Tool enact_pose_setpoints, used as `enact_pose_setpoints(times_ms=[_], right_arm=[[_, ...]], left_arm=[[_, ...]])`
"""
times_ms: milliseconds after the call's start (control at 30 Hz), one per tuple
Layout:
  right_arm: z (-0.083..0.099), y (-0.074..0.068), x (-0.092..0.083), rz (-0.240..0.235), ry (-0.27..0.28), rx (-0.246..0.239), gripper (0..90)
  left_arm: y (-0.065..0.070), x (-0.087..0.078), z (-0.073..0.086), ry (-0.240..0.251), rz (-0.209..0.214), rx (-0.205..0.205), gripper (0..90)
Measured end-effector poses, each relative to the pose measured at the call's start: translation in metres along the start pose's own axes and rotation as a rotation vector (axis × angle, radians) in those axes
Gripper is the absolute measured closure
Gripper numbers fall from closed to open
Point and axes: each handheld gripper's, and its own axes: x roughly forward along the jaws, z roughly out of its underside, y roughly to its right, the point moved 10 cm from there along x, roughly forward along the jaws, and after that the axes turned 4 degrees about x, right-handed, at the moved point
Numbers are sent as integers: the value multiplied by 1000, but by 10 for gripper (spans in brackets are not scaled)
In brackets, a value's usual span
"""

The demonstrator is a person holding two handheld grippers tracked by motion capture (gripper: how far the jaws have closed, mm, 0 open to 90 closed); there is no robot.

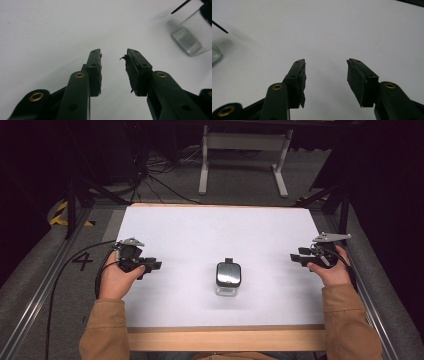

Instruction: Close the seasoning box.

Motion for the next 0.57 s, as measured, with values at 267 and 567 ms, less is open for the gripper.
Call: enact_pose_setpoints(times_ms=[267, 567], right_arm=[[28, 26, 21, 55, -70, 48, 484], [38, 25, 35, 58, -87, 19, 473]], left_arm=[[-19, 19, 16, -42, -53, -8, 575], [-17, 30, 17, -40, -34, 5, 503]])
